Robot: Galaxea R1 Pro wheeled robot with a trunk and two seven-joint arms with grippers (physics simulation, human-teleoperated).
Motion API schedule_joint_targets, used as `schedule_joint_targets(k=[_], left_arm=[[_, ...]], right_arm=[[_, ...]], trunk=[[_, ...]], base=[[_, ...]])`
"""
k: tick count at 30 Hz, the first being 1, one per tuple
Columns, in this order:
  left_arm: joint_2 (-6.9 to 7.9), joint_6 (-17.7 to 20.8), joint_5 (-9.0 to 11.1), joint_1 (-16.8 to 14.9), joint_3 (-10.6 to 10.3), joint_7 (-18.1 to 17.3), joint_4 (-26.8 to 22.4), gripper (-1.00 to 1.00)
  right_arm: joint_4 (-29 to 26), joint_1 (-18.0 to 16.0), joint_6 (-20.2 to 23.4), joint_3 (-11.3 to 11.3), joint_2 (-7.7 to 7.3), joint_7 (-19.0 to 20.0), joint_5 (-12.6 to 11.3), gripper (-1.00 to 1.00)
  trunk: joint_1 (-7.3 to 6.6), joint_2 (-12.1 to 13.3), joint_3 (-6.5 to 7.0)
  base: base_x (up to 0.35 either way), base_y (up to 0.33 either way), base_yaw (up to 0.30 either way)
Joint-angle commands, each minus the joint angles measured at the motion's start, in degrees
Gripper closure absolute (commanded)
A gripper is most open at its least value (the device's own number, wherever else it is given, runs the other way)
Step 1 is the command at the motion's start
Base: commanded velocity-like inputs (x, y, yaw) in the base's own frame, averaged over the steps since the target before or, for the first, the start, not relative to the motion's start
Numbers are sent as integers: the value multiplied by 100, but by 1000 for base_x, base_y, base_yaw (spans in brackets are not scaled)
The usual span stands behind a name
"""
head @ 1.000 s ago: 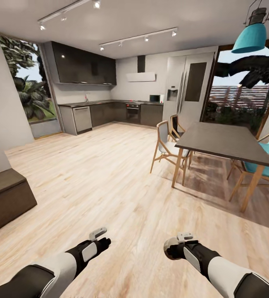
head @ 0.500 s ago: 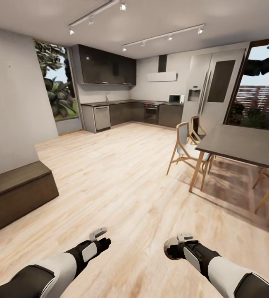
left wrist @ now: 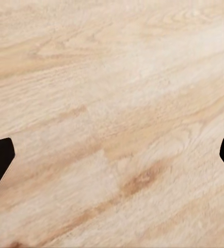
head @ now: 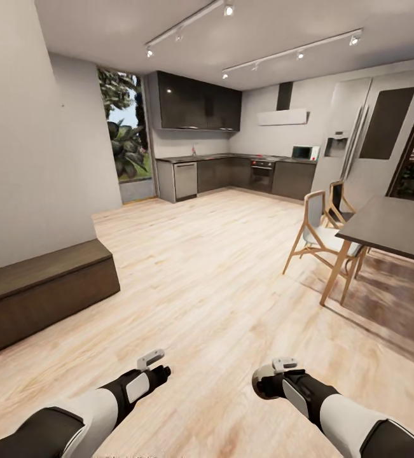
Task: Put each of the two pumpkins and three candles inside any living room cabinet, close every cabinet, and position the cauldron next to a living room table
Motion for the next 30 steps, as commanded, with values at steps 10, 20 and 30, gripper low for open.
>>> schedule_joint_targets(k=[10,20,30], left_arm=[[-4,13,44,-8,-48,12,8,-100],[-4,13,44,-10,-48,14,8,-100],[-4,13,44,-7,-48,14,8,-100]], right_arm=[[-16,-2,30,20,-6,3,-10,100],[-16,-2,30,20,-6,3,-10,100],[-16,-2,30,20,-6,3,-10,100]], trunk=[[-1,-3,-5],[-1,-3,-5],[-1,-3,-5]], base=[[0,0,291],[0,50,291],[0,253,228]])
